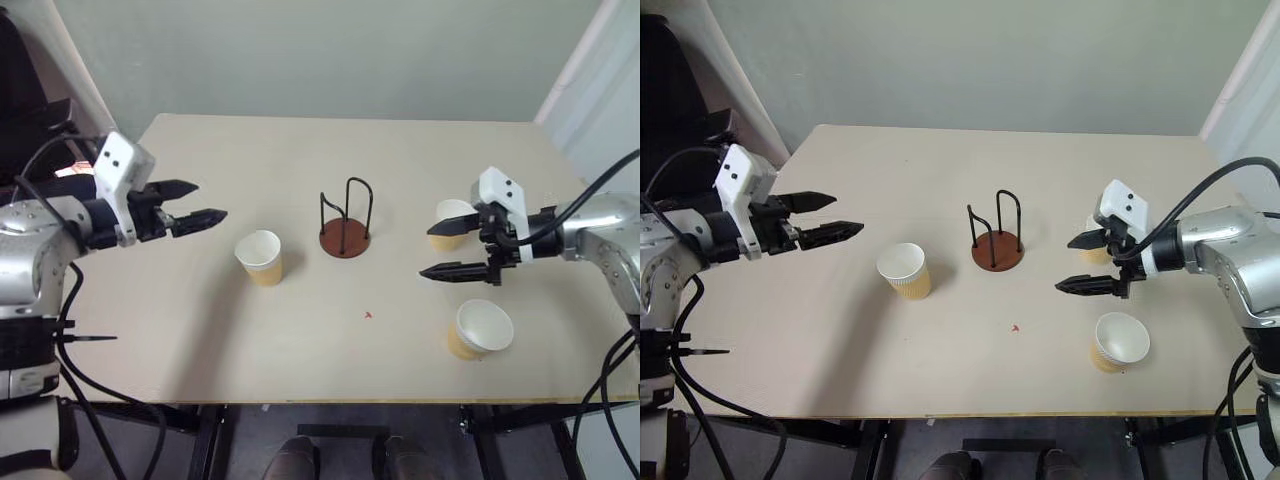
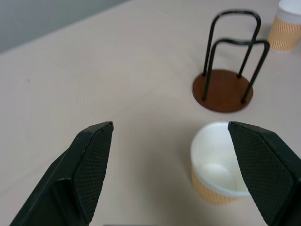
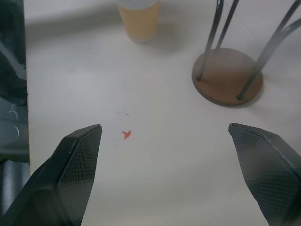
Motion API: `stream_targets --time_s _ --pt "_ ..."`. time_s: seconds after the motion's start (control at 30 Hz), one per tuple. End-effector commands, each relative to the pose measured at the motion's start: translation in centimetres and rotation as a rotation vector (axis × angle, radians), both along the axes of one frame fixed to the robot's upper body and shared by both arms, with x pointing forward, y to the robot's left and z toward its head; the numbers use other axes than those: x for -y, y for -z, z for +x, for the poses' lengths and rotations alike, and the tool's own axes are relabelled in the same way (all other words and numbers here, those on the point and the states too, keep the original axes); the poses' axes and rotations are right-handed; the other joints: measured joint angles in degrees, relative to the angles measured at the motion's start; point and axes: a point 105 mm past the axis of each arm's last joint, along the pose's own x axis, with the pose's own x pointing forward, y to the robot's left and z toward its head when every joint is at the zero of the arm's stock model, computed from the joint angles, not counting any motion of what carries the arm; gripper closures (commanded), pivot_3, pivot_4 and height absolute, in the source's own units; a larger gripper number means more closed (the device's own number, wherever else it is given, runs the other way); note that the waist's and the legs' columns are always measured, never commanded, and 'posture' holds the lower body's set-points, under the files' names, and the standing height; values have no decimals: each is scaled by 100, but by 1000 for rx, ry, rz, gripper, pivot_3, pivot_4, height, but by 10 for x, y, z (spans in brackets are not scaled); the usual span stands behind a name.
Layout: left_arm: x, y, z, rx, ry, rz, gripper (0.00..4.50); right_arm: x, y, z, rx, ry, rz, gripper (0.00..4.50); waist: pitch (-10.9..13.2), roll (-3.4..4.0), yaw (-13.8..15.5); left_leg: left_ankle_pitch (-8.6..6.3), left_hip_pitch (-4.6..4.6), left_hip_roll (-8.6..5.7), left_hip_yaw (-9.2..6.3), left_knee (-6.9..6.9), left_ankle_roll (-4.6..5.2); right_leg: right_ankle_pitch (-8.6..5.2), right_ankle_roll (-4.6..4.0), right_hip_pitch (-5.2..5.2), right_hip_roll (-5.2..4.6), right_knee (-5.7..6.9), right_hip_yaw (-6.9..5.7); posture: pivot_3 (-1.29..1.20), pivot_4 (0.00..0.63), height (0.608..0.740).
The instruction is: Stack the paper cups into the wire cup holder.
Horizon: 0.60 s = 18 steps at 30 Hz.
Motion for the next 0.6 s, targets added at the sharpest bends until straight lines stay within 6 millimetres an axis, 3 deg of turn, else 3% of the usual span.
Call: stream_targets --time_s 0.03,0.23,0.43,0.6 --pt "5 -23 -5 78 20 2 310 1 -17 -1 56 -10 4 0 0 0 4 0 0 0 0 0 0 0 0 0 0 0 0 0 150 740" --pt "33 -13 7 47 127 -20 310 1 -17 -2 65 25 15 0 -1 -1 20 0 1 0 0 3 0 1 -1 1 -1 7 1 0 150 740" --pt "63 -13 22 34 265 28 310 15 -27 -10 58 86 18 0 0 -2 33 1 -5 0 0 4 -2 2 -2 -1 -1 5 0 0 150 740" --pt "76 -13 40 45 290 16 310 12 -31 0 110 171 43 0 0 -2 18 1 -4 0 0 4 -2 4 2 -1 -1 1 2 0 150 740"
